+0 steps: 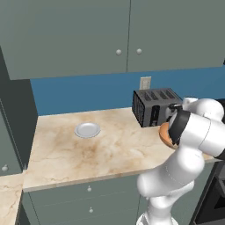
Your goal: Remove the banana from the bowl and place it on the small plate. Then place the bowl with only the steak in the microwave, close the door, and press the start button to microwave the steak.
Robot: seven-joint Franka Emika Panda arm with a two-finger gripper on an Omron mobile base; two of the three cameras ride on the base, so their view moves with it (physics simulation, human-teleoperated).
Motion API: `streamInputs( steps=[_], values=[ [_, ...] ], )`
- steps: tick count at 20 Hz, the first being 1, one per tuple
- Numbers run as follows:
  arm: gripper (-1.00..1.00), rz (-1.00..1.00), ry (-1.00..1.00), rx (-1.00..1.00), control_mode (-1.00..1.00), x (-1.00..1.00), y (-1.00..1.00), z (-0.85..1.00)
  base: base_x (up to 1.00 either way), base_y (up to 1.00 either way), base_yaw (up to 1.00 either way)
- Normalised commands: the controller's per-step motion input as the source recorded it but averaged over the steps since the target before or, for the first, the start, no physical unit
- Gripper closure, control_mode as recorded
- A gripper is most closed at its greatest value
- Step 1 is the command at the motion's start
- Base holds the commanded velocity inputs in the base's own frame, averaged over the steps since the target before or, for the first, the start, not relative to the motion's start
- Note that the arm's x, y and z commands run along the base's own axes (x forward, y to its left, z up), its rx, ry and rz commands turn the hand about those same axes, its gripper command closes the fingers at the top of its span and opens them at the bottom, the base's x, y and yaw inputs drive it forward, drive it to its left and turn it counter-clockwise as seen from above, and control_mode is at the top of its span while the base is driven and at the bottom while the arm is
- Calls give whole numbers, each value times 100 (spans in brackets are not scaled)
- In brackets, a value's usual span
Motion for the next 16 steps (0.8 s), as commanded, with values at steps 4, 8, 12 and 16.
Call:
streamInputs(
  steps=[4, 8, 12, 16],
  values=[
    [100, 0, -1, 0, -100, 0, 0, -4, 0, 0, 0],
    [100, 0, 0, 0, -100, 0, 0, 11, 0, 0, 0],
    [100, 0, -4, 0, -100, -4, 0, 72, 0, 0, 0],
    [100, 0, -4, -1, -100, 0, 1, 90, 0, 0, 0]
  ],
)
